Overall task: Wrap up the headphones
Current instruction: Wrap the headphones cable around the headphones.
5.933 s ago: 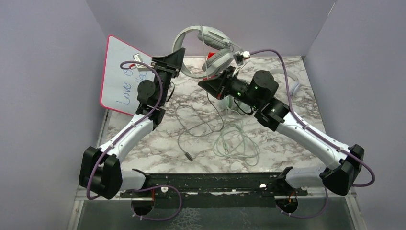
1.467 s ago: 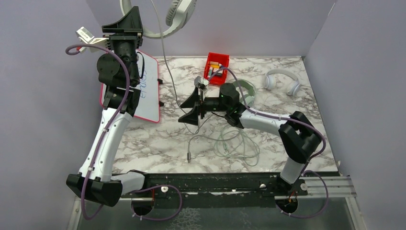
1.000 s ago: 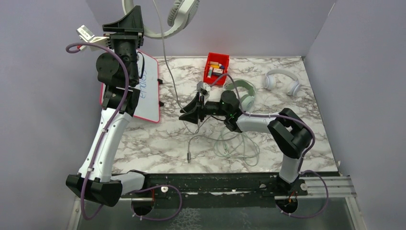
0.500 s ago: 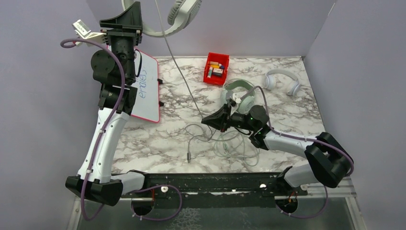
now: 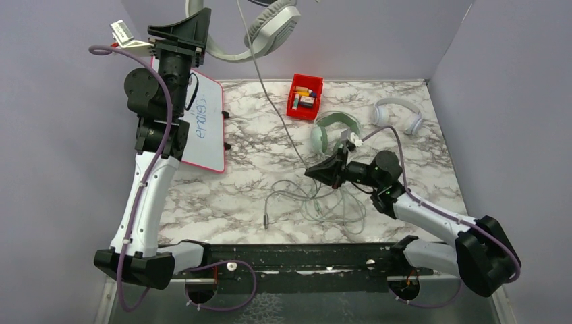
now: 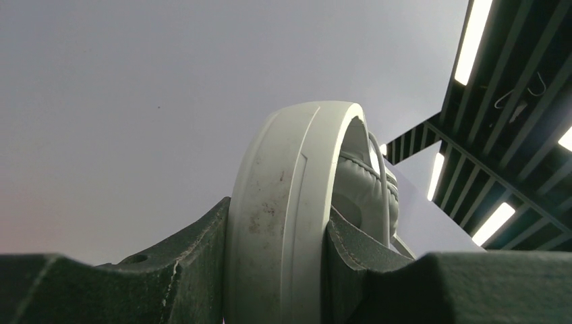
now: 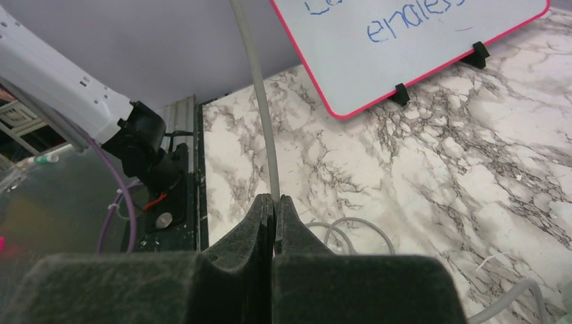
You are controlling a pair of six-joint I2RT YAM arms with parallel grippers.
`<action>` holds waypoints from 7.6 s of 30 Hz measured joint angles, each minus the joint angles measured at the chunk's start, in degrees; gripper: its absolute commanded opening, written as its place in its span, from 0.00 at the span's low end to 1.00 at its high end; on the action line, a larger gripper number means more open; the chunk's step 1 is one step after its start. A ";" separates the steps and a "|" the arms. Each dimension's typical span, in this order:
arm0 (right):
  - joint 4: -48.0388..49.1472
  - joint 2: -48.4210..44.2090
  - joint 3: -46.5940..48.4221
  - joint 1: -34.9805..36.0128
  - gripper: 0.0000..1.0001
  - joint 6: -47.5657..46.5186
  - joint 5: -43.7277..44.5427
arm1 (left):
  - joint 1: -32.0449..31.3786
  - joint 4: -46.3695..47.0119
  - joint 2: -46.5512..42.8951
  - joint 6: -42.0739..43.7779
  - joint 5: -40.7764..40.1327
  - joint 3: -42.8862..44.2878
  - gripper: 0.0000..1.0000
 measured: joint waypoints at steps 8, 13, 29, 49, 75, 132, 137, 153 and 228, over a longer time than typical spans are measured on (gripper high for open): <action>-5.46 -2.45 0.42 -0.09 0.00 -1.90 -1.49 | 1.51 3.43 0.46 -8.02 8.20 -1.75 0.00; -6.03 5.27 4.46 -0.66 0.00 -2.34 -1.75 | 1.70 8.63 3.50 -16.46 18.14 -3.15 0.00; -12.09 26.36 28.81 -11.19 0.00 -2.40 -5.16 | -6.19 15.45 -2.75 -16.98 46.58 -19.69 0.00; -39.52 21.99 44.41 -17.55 0.00 -11.85 -1.53 | -7.15 -20.35 -9.18 26.80 43.74 -37.92 0.00; -68.41 20.02 60.70 -13.77 0.00 -14.62 -5.97 | -7.30 -15.67 -13.33 40.59 13.62 -40.96 0.00; -29.77 3.93 39.50 2.86 0.33 27.50 0.74 | -7.63 20.48 -3.26 33.77 -9.18 -31.74 0.00; -30.49 2.21 39.47 7.93 0.42 21.51 8.94 | -7.63 20.74 -3.26 28.63 -10.10 -31.21 0.00; -29.92 3.21 35.39 13.86 0.22 14.71 17.40 | -7.63 21.33 -5.70 20.48 -12.00 -27.28 0.00; -12.66 26.32 26.34 6.45 0.78 -3.69 -8.33 | -7.89 -11.34 -7.15 13.94 -25.00 -2.45 0.00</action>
